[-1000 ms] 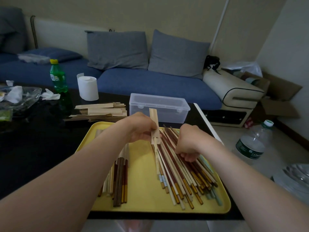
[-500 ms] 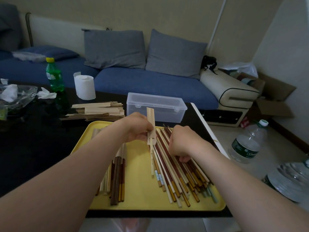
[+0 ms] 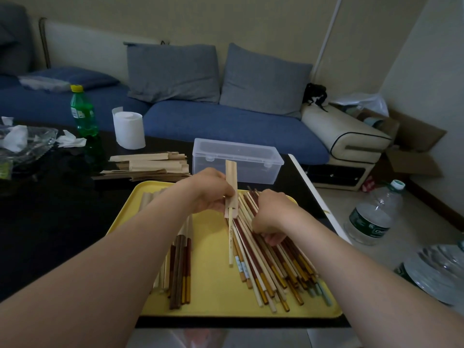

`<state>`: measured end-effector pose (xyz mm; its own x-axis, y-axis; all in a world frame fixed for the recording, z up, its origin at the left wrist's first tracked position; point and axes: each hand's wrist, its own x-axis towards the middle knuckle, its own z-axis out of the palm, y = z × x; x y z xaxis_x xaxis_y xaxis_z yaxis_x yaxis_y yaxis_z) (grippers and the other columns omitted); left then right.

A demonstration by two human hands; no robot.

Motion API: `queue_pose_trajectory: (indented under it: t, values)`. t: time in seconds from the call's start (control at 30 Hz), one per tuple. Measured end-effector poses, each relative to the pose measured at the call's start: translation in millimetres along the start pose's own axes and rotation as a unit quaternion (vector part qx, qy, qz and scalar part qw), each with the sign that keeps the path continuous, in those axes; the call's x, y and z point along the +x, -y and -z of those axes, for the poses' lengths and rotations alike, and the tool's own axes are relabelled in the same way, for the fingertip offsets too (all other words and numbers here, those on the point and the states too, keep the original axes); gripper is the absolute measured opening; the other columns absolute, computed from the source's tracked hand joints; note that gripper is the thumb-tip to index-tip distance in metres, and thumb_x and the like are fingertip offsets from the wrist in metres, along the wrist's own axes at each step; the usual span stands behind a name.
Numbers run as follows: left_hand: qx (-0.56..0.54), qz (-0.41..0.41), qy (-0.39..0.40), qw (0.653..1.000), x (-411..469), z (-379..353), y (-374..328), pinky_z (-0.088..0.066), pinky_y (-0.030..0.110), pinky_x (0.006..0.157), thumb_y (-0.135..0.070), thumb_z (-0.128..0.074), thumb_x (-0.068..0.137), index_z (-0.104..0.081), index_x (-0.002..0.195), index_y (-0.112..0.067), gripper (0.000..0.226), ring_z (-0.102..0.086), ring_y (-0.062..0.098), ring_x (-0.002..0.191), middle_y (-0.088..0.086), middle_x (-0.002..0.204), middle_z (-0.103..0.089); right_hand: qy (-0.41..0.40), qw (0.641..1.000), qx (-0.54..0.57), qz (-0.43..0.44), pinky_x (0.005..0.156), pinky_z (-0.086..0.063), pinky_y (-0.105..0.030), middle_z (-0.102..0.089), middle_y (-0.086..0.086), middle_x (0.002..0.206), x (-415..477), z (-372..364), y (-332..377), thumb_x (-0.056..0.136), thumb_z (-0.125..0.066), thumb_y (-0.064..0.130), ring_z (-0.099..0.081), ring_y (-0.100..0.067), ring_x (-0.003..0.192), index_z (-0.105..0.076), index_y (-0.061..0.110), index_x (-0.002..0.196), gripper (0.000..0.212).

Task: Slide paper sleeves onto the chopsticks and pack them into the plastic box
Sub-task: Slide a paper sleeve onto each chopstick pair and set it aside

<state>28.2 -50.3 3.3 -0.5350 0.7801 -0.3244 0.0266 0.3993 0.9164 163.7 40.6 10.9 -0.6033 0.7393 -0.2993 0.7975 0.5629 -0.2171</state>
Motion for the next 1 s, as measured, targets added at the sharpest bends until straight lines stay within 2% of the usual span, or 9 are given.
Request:
queue_pose_trajectory:
  t: [0.1, 0.23, 0.33, 0.4, 0.5, 0.63, 0.77, 0.93, 1.0]
  values:
    - [0.008, 0.001, -0.007, 1.0, 1.1, 1.1, 1.0, -0.063, 0.052, 0.089, -0.008, -0.064, 0.101, -0.06, 0.121, -0.008, 0.021, -0.079, 0.029, 0.093, 0.018, 0.111, -0.074, -0.003, 1.0, 0.011, -0.004, 0.064, -0.069, -0.034, -0.076, -0.015, 0.101, 1.1, 1.8, -0.5, 0.099, -0.072, 0.005, -0.081, -0.02, 0.072, -0.058, 0.008, 0.142, 0.045]
    - [0.035, 0.003, -0.022, 0.999, 2.8, 0.0, 3.1, -0.064, 0.051, 0.089, -0.008, -0.065, 0.101, -0.06, 0.121, -0.008, 0.021, -0.078, 0.029, 0.095, 0.016, 0.111, -0.073, -0.029, 0.999, -0.016, 0.012, 0.066, -0.069, -0.036, -0.071, -0.012, 0.098, 0.1, 0.5, 1.7, 0.097, -0.075, 0.005, -0.08, -0.021, 0.073, -0.061, 0.011, 0.131, 0.037]
    - [0.054, 0.016, -0.03, 0.998, 5.8, -1.1, 5.2, -0.063, 0.051, 0.091, -0.009, -0.066, 0.1, -0.059, 0.122, -0.009, 0.024, -0.076, 0.031, 0.1, 0.016, 0.114, -0.071, -0.053, 0.998, -0.024, 0.034, 0.085, -0.068, -0.039, -0.06, -0.008, 0.097, -1.1, 2.7, 0.9, 0.096, -0.076, 0.008, -0.076, -0.024, 0.093, -0.059, 0.014, 0.128, 0.037]
    - [0.057, 0.027, -0.028, 0.998, 6.2, -2.0, 5.6, -0.063, 0.052, 0.091, -0.009, -0.068, 0.099, -0.059, 0.123, -0.01, 0.026, -0.075, 0.032, 0.102, 0.016, 0.115, -0.07, -0.069, 0.996, -0.03, 0.045, 0.09, -0.066, -0.04, -0.056, -0.006, 0.094, -2.5, 4.7, -1.0, 0.097, -0.075, 0.008, -0.073, -0.024, 0.095, -0.059, 0.015, 0.122, 0.031]
    - [0.058, 0.032, -0.022, 0.998, 6.3, -1.7, 4.6, -0.062, 0.052, 0.092, -0.009, -0.069, 0.098, -0.059, 0.123, -0.011, 0.026, -0.075, 0.032, 0.102, 0.016, 0.115, -0.07, -0.086, 0.994, -0.037, 0.048, 0.088, -0.066, -0.038, -0.056, -0.005, 0.094, -1.7, 6.0, -3.1, 0.096, -0.077, 0.01, -0.071, -0.022, 0.091, -0.057, 0.016, 0.113, 0.027]
    - [0.064, 0.027, -0.017, 0.997, 6.9, -1.2, 5.1, -0.062, 0.052, 0.093, -0.009, -0.068, 0.099, -0.06, 0.125, -0.01, 0.028, -0.075, 0.032, 0.104, 0.015, 0.116, -0.07, -0.059, 0.997, -0.038, 0.04, 0.086, -0.066, -0.037, -0.06, -0.006, 0.099, 0.4, 8.7, -0.6, 0.091, -0.082, 0.011, -0.072, -0.022, 0.091, -0.059, 0.015, 0.116, 0.034]
    - [0.065, 0.032, -0.025, 0.997, 7.8, -0.4, 5.1, -0.062, 0.051, 0.093, -0.009, -0.067, 0.099, -0.059, 0.125, -0.01, 0.027, -0.075, 0.03, 0.103, 0.015, 0.114, -0.071, -0.009, 1.0, -0.028, 0.01, 0.059, -0.065, -0.026, -0.066, -0.009, 0.105, 4.6, 8.4, 4.2, 0.089, -0.086, 0.01, -0.077, -0.018, 0.075, -0.059, 0.015, 0.13, 0.049]
    - [0.058, 0.048, -0.027, 0.997, 6.3, 1.3, 5.6, -0.064, 0.048, 0.087, -0.007, -0.069, 0.098, -0.056, 0.131, -0.01, 0.035, -0.075, 0.031, 0.101, 0.016, 0.116, -0.07, 0.027, 0.999, 0.018, -0.008, 0.066, -0.069, -0.032, -0.071, -0.015, 0.11, 12.0, 4.0, 3.0, 0.092, -0.083, 0.008, -0.081, -0.021, 0.079, -0.059, 0.011, 0.131, 0.047]
    - [0.055, 0.05, -0.025, 0.997, 5.5, 1.9, 6.0, -0.066, 0.043, 0.077, -0.006, -0.068, 0.098, -0.054, 0.133, -0.009, 0.038, -0.075, 0.03, 0.098, 0.016, 0.115, -0.07, 0.036, 0.999, 0.026, -0.008, 0.065, -0.068, -0.031, -0.071, -0.015, 0.111, 12.3, 3.7, 1.8, 0.092, -0.082, 0.007, -0.081, -0.021, 0.081, -0.06, 0.01, 0.132, 0.046]
